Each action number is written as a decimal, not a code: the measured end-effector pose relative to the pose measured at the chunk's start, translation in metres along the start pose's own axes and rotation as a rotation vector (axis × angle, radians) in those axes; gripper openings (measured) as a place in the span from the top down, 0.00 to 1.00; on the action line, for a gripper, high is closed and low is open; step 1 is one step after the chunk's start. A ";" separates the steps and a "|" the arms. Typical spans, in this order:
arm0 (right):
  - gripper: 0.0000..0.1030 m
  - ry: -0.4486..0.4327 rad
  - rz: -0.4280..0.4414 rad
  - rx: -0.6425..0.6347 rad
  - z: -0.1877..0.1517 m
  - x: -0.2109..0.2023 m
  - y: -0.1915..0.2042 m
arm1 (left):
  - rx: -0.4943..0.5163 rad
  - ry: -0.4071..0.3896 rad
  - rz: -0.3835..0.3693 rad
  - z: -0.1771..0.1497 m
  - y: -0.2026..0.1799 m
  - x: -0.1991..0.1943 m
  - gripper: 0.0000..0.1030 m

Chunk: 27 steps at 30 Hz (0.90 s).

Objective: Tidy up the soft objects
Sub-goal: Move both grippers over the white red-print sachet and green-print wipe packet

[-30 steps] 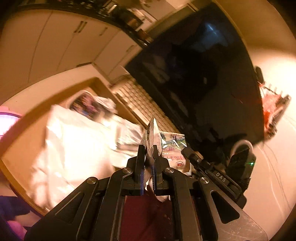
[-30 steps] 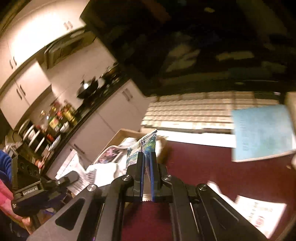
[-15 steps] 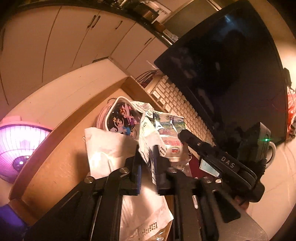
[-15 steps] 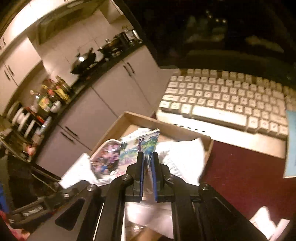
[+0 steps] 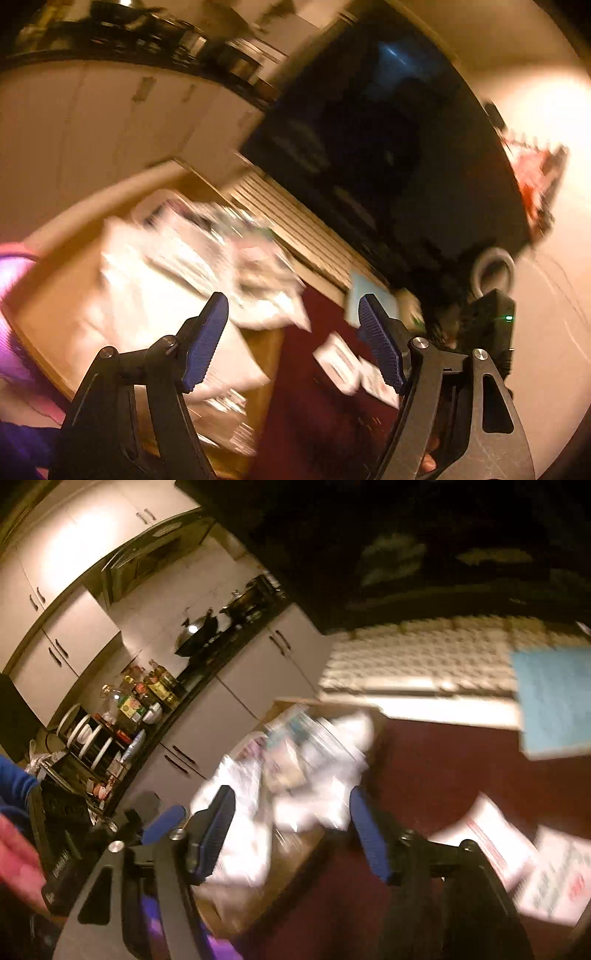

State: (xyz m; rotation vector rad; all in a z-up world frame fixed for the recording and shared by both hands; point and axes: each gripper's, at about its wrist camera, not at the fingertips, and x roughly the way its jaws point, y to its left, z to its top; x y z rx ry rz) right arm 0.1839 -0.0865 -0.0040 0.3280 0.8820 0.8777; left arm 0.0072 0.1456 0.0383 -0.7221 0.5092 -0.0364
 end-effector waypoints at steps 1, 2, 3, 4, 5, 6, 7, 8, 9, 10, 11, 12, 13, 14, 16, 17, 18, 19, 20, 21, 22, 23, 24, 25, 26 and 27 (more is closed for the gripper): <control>0.36 0.009 -0.018 0.005 -0.009 -0.010 -0.011 | 0.014 0.036 -0.025 -0.011 -0.010 0.008 0.28; 0.36 0.013 -0.034 0.017 -0.018 -0.021 -0.025 | 0.023 0.063 -0.041 -0.017 -0.017 0.014 0.28; 0.36 0.017 -0.044 0.028 -0.022 -0.028 -0.033 | 0.040 0.103 -0.069 -0.025 -0.026 0.022 0.28; 0.36 0.030 -0.053 0.040 -0.028 -0.036 -0.046 | 0.058 0.137 -0.092 -0.031 -0.036 0.029 0.28; 0.36 0.041 -0.059 0.048 -0.033 -0.042 -0.056 | 0.079 0.181 -0.111 -0.039 -0.045 0.040 0.28; 0.36 0.050 -0.079 0.054 -0.039 -0.050 -0.068 | 0.096 0.221 -0.119 -0.046 -0.053 0.050 0.28; 0.36 0.052 -0.108 0.050 -0.041 -0.055 -0.075 | 0.105 0.242 -0.122 -0.050 -0.057 0.055 0.28; 0.36 0.047 -0.148 0.043 -0.043 -0.062 -0.083 | 0.115 0.267 -0.118 -0.055 -0.062 0.064 0.28; 0.36 0.039 -0.180 0.034 -0.044 -0.068 -0.089 | 0.120 0.279 -0.113 -0.058 -0.064 0.069 0.28; 0.36 0.035 -0.213 0.026 -0.043 -0.074 -0.095 | 0.132 0.296 -0.107 -0.061 -0.068 0.079 0.28; 0.36 0.032 -0.230 0.027 -0.040 -0.077 -0.102 | 0.144 0.310 -0.098 -0.063 -0.071 0.087 0.28; 0.36 0.027 -0.230 0.043 -0.032 -0.079 -0.114 | 0.162 0.330 -0.077 -0.064 -0.075 0.098 0.28; 0.36 0.026 -0.226 0.056 -0.026 -0.079 -0.122 | 0.173 0.342 -0.067 -0.065 -0.077 0.104 0.28; 0.36 0.025 -0.230 0.072 -0.020 -0.077 -0.130 | 0.189 0.367 -0.053 -0.065 -0.080 0.116 0.28; 0.36 0.052 -0.255 0.101 -0.006 -0.066 -0.149 | 0.203 0.397 -0.037 -0.064 -0.082 0.132 0.28; 0.36 0.074 -0.272 0.114 -0.002 -0.059 -0.158 | 0.205 0.405 -0.028 -0.062 -0.084 0.139 0.28; 0.36 0.100 -0.292 0.124 -0.001 -0.052 -0.165 | 0.207 0.408 -0.023 -0.060 -0.084 0.145 0.28; 0.36 0.114 -0.300 0.122 -0.002 -0.048 -0.168 | 0.217 0.406 -0.021 -0.057 -0.086 0.153 0.28; 0.36 0.102 -0.302 0.105 -0.004 -0.049 -0.165 | 0.226 0.414 -0.014 -0.055 -0.088 0.159 0.28; 0.36 0.114 -0.302 0.098 -0.006 -0.048 -0.163 | 0.236 0.425 -0.006 -0.054 -0.089 0.166 0.28; 0.36 0.128 -0.292 0.076 -0.011 -0.050 -0.157 | 0.259 0.450 0.001 -0.055 -0.091 0.178 0.28; 0.36 0.140 -0.284 0.058 -0.015 -0.050 -0.152 | 0.271 0.467 0.009 -0.056 -0.091 0.186 0.28; 0.36 0.151 -0.280 0.038 -0.020 -0.051 -0.146 | 0.274 0.488 0.023 -0.058 -0.090 0.194 0.28; 0.36 0.161 -0.273 0.018 -0.028 -0.052 -0.141 | 0.277 0.508 0.024 -0.061 -0.088 0.200 0.28; 0.36 0.168 -0.263 0.002 -0.034 -0.054 -0.136 | 0.282 0.510 0.026 -0.063 -0.088 0.201 0.28; 0.36 0.172 -0.253 -0.008 -0.038 -0.055 -0.132 | 0.290 0.496 0.024 -0.064 -0.089 0.199 0.28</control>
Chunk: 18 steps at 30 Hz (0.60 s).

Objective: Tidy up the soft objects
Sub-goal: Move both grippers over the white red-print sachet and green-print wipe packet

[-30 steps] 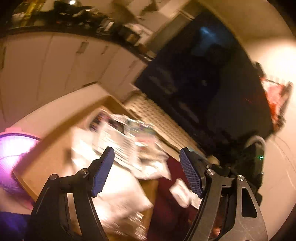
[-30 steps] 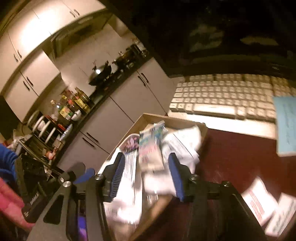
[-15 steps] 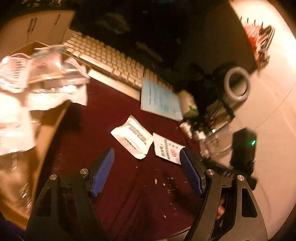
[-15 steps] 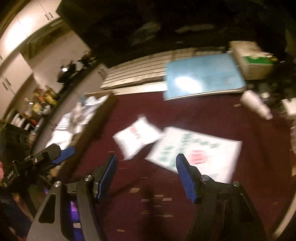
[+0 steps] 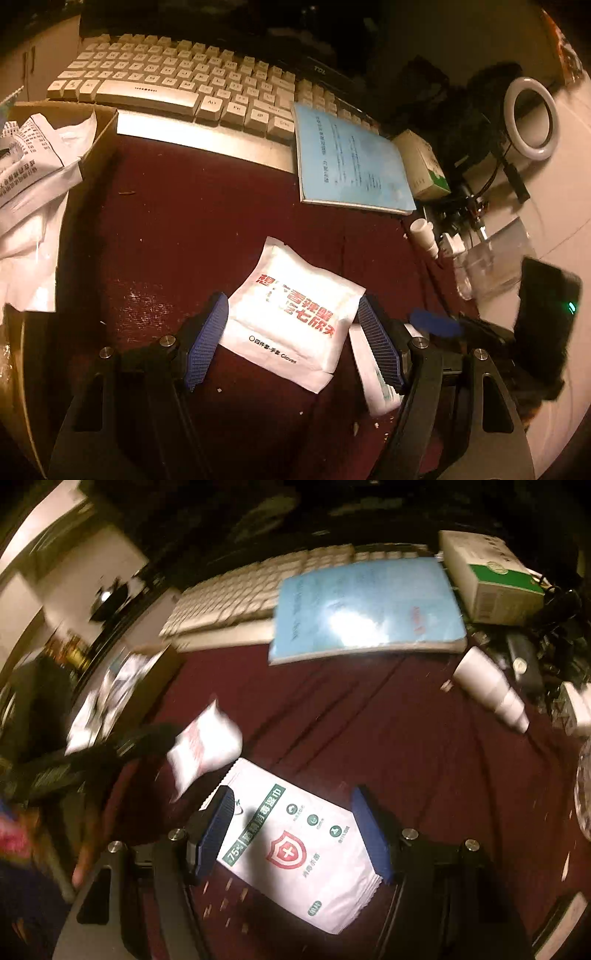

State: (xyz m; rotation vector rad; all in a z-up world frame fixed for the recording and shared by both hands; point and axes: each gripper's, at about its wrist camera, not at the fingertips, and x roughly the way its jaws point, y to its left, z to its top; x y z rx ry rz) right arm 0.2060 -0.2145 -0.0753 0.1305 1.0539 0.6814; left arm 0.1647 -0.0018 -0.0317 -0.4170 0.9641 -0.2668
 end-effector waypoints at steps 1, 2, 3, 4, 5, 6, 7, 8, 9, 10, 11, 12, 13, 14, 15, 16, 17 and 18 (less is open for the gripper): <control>0.36 0.006 0.012 -0.015 -0.005 -0.001 0.004 | 0.013 -0.010 -0.009 -0.004 -0.003 -0.002 0.28; 0.36 0.013 0.019 -0.036 -0.010 -0.002 0.008 | 0.031 -0.001 -0.028 -0.008 -0.007 -0.003 0.28; 0.36 0.020 0.017 -0.057 -0.013 -0.003 0.011 | 0.043 0.013 -0.039 -0.011 -0.010 -0.002 0.28; 0.36 0.026 0.014 -0.072 -0.013 -0.001 0.013 | 0.054 0.024 -0.046 -0.016 -0.013 -0.003 0.28; 0.36 0.028 0.014 -0.086 -0.015 -0.003 0.013 | 0.057 0.024 -0.046 -0.018 -0.015 -0.004 0.28; 0.36 0.029 0.025 -0.093 -0.018 -0.003 0.014 | 0.061 0.025 -0.048 -0.019 -0.016 -0.005 0.28; 0.36 0.030 0.037 -0.094 -0.019 -0.003 0.012 | 0.065 0.028 -0.047 -0.019 -0.017 -0.005 0.28; 0.36 0.027 0.050 -0.093 -0.020 -0.003 0.011 | 0.068 0.027 -0.037 -0.017 -0.016 -0.004 0.28; 0.35 0.025 0.065 -0.095 -0.021 -0.004 0.011 | 0.070 0.022 -0.022 -0.015 -0.016 -0.003 0.28; 0.34 0.026 0.087 -0.098 -0.022 -0.004 0.009 | 0.072 0.011 0.014 -0.012 -0.016 -0.001 0.28; 0.33 0.027 0.103 -0.097 -0.023 -0.003 0.008 | 0.069 0.002 0.032 -0.009 -0.015 -0.001 0.28; 0.32 0.028 0.117 -0.093 -0.023 -0.004 0.006 | 0.065 -0.005 0.043 -0.006 -0.014 0.000 0.28; 0.32 0.031 0.127 -0.088 -0.023 -0.004 0.005 | 0.058 -0.007 0.047 -0.003 -0.012 0.001 0.28; 0.32 0.037 0.132 -0.083 -0.022 -0.004 0.005 | 0.044 -0.007 0.042 0.002 -0.009 0.003 0.28; 0.32 0.044 0.133 -0.084 -0.022 -0.004 0.005 | 0.029 -0.004 0.041 0.006 -0.005 0.006 0.29; 0.32 0.049 0.131 -0.096 -0.025 -0.006 0.007 | 0.010 -0.008 0.035 0.009 -0.001 0.010 0.28; 0.32 0.051 0.130 -0.114 -0.027 -0.007 0.009 | 0.009 -0.007 0.032 0.010 0.000 0.010 0.28; 0.31 0.051 0.130 -0.128 -0.031 -0.008 0.011 | 0.016 -0.003 0.035 0.010 -0.002 0.010 0.28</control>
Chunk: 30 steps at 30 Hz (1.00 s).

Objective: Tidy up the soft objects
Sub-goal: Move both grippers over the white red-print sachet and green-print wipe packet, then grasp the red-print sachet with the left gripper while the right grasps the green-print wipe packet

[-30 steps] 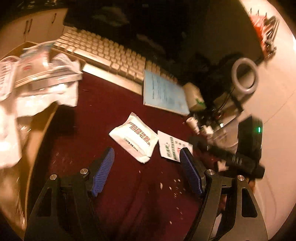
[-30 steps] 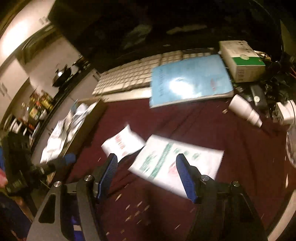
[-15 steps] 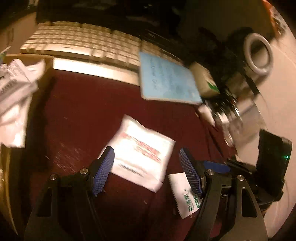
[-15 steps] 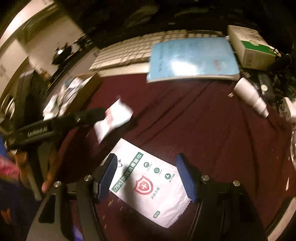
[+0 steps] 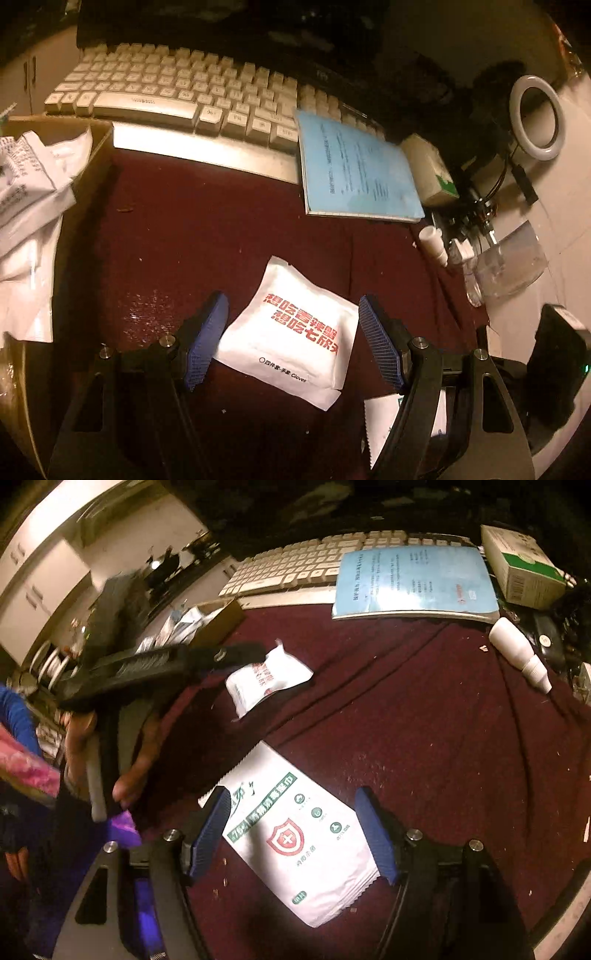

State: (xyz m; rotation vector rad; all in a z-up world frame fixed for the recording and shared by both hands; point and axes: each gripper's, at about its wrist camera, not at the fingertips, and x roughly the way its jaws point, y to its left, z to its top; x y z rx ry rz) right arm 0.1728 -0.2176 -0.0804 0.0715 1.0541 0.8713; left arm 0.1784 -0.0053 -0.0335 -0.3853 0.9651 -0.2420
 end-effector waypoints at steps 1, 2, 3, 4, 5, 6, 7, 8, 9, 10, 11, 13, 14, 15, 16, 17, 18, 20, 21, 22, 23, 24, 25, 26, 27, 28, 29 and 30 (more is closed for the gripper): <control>0.30 0.000 -0.002 -0.011 -0.004 -0.003 0.001 | 0.012 0.017 -0.005 -0.003 -0.003 -0.001 0.28; 0.29 0.005 -0.003 -0.026 -0.007 -0.003 0.004 | 0.021 0.034 -0.025 -0.006 -0.006 -0.001 0.28; 0.29 0.010 -0.002 -0.039 -0.009 -0.004 0.007 | 0.027 0.055 -0.053 -0.009 -0.008 -0.002 0.28; 0.29 0.014 -0.008 -0.056 -0.012 -0.004 0.010 | 0.043 0.086 -0.084 -0.016 -0.013 -0.004 0.28; 0.28 0.017 -0.014 -0.067 -0.015 -0.005 0.012 | 0.065 0.098 -0.094 -0.021 -0.018 -0.006 0.28; 0.27 0.019 -0.023 -0.082 -0.017 -0.005 0.015 | 0.090 0.113 -0.096 -0.025 -0.022 -0.006 0.28; 0.26 0.022 -0.031 -0.094 -0.020 -0.005 0.018 | 0.127 0.116 -0.078 -0.027 -0.028 -0.006 0.28; 0.26 0.023 -0.044 -0.099 -0.021 -0.004 0.021 | 0.139 0.112 -0.057 -0.028 -0.031 -0.004 0.28; 0.26 0.024 -0.063 -0.104 -0.022 -0.003 0.024 | 0.143 0.104 -0.026 -0.026 -0.034 -0.002 0.28; 0.26 0.023 -0.099 -0.112 -0.023 -0.001 0.029 | 0.143 0.100 -0.001 -0.024 -0.036 0.000 0.28; 0.25 0.021 -0.134 -0.120 -0.025 0.001 0.033 | 0.139 0.098 0.022 -0.022 -0.039 0.003 0.28; 0.26 0.015 -0.218 -0.142 -0.028 0.006 0.044 | 0.120 0.088 0.063 -0.020 -0.044 0.007 0.28; 0.26 0.008 -0.254 -0.148 -0.031 0.008 0.048 | 0.128 0.078 0.092 -0.021 -0.047 0.009 0.28; 0.26 -0.003 -0.291 -0.155 -0.034 0.010 0.053 | 0.150 0.068 0.115 -0.022 -0.049 0.010 0.28; 0.26 -0.010 -0.311 -0.165 -0.037 0.010 0.055 | 0.185 0.055 0.146 -0.025 -0.053 0.012 0.28; 0.26 -0.019 -0.327 -0.173 -0.041 0.010 0.058 | 0.214 0.049 0.168 -0.027 -0.056 0.013 0.28; 0.26 -0.030 -0.339 -0.174 -0.044 0.010 0.060 | 0.250 0.045 0.193 -0.030 -0.059 0.014 0.28; 0.27 -0.051 -0.362 -0.178 -0.050 0.009 0.063 | 0.337 0.045 0.241 -0.038 -0.066 0.017 0.28; 0.30 -0.058 -0.364 -0.174 -0.052 0.009 0.064 | 0.358 0.046 0.244 -0.040 -0.066 0.017 0.28; 0.32 -0.064 -0.366 -0.164 -0.052 0.008 0.064 | 0.357 0.044 0.227 -0.039 -0.063 0.015 0.28; 0.34 -0.069 -0.371 -0.159 -0.052 0.008 0.063 | 0.340 0.040 0.212 -0.037 -0.059 0.014 0.28; 0.37 -0.076 -0.375 -0.153 -0.052 0.007 0.062 | 0.302 0.032 0.192 -0.033 -0.052 0.012 0.28; 0.39 -0.081 -0.383 -0.143 -0.052 0.006 0.062 | 0.265 0.022 0.183 -0.028 -0.046 0.011 0.28; 0.45 -0.085 -0.390 -0.132 -0.052 0.005 0.061 | 0.236 0.015 0.178 -0.025 -0.043 0.010 0.28; 0.48 -0.087 -0.391 -0.125 -0.052 0.003 0.060 | 0.202 0.014 0.174 -0.021 -0.038 0.008 0.28; 0.49 -0.089 -0.387 -0.120 -0.051 0.002 0.059 | 0.184 0.016 0.167 -0.020 -0.038 0.007 0.28; 0.50 -0.089 -0.387 -0.117 -0.052 0.001 0.059 | 0.163 0.015 0.154 -0.019 -0.035 0.006 0.28; 0.53 -0.089 -0.388 -0.111 -0.052 0.000 0.058 | 0.157 0.010 0.151 -0.019 -0.035 0.005 0.30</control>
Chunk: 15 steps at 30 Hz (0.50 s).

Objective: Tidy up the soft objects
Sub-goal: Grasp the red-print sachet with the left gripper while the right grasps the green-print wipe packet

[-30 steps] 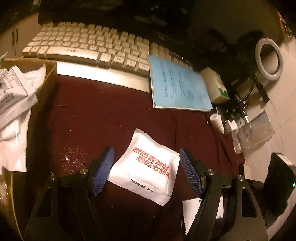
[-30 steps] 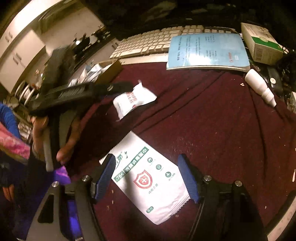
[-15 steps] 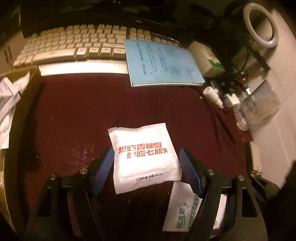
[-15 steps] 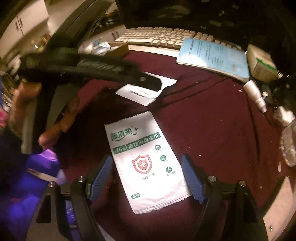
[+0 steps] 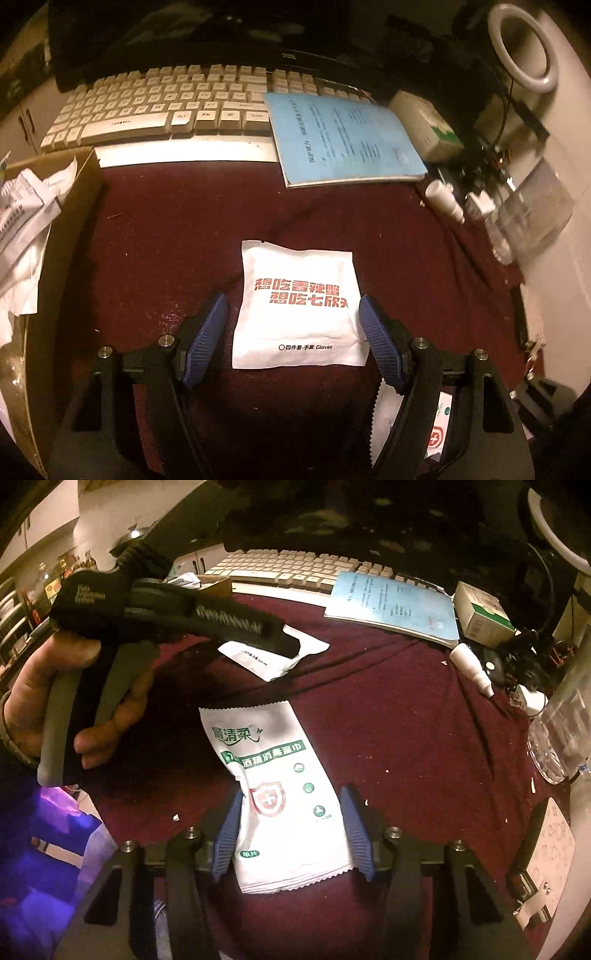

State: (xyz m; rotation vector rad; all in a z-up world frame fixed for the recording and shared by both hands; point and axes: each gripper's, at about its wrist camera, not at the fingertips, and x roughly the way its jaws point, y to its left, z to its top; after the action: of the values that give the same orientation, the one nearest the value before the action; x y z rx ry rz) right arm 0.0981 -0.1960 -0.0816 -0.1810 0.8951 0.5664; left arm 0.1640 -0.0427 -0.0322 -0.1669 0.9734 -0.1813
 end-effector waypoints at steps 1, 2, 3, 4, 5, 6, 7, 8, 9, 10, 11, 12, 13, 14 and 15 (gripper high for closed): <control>0.53 -0.001 0.003 0.007 0.000 -0.001 -0.001 | -0.003 -0.010 0.007 -0.001 0.001 -0.001 0.34; 0.55 -0.004 0.004 0.012 0.000 -0.001 -0.002 | -0.006 -0.022 0.016 -0.002 0.001 -0.002 0.52; 0.55 -0.007 0.005 0.016 -0.001 -0.001 -0.003 | -0.013 -0.032 0.019 -0.003 0.002 -0.003 0.64; 0.56 -0.010 0.007 0.024 -0.001 -0.002 -0.005 | -0.029 -0.044 0.004 -0.003 0.001 -0.002 0.65; 0.57 -0.013 0.010 0.030 -0.002 -0.003 -0.006 | -0.043 -0.052 -0.036 -0.005 0.003 -0.002 0.73; 0.57 -0.017 0.018 0.033 -0.003 -0.005 -0.006 | -0.043 -0.052 -0.065 -0.006 0.005 -0.001 0.76; 0.58 -0.022 0.043 0.039 -0.004 -0.006 -0.008 | -0.037 -0.049 -0.097 -0.008 0.004 -0.001 0.80; 0.59 -0.023 0.069 0.054 -0.006 -0.009 -0.010 | -0.038 -0.041 -0.126 -0.010 0.005 -0.002 0.83; 0.61 -0.026 0.090 0.080 -0.006 -0.011 -0.016 | -0.042 -0.041 -0.144 -0.010 0.006 -0.004 0.86; 0.62 -0.030 0.099 0.095 -0.007 -0.012 -0.019 | -0.045 -0.045 -0.179 -0.012 0.007 -0.007 0.87; 0.64 -0.034 0.101 0.110 -0.007 -0.014 -0.023 | -0.048 -0.048 -0.196 -0.014 0.007 -0.011 0.88; 0.66 -0.038 0.096 0.127 -0.007 -0.015 -0.027 | -0.057 -0.049 -0.211 -0.016 0.008 -0.013 0.89; 0.67 -0.043 0.088 0.144 -0.008 -0.016 -0.031 | -0.080 -0.049 -0.232 -0.018 0.012 -0.016 0.90; 0.70 -0.048 0.088 0.158 -0.008 -0.018 -0.034 | -0.098 -0.050 -0.250 -0.020 0.015 -0.018 0.91; 0.74 -0.054 0.092 0.173 -0.007 -0.018 -0.038 | -0.117 -0.052 -0.268 -0.022 0.018 -0.021 0.91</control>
State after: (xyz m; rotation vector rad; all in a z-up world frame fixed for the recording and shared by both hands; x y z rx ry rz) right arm 0.1043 -0.2376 -0.0750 0.0323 0.8984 0.5729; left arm 0.1359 -0.0215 -0.0317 -0.4086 0.9084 -0.3647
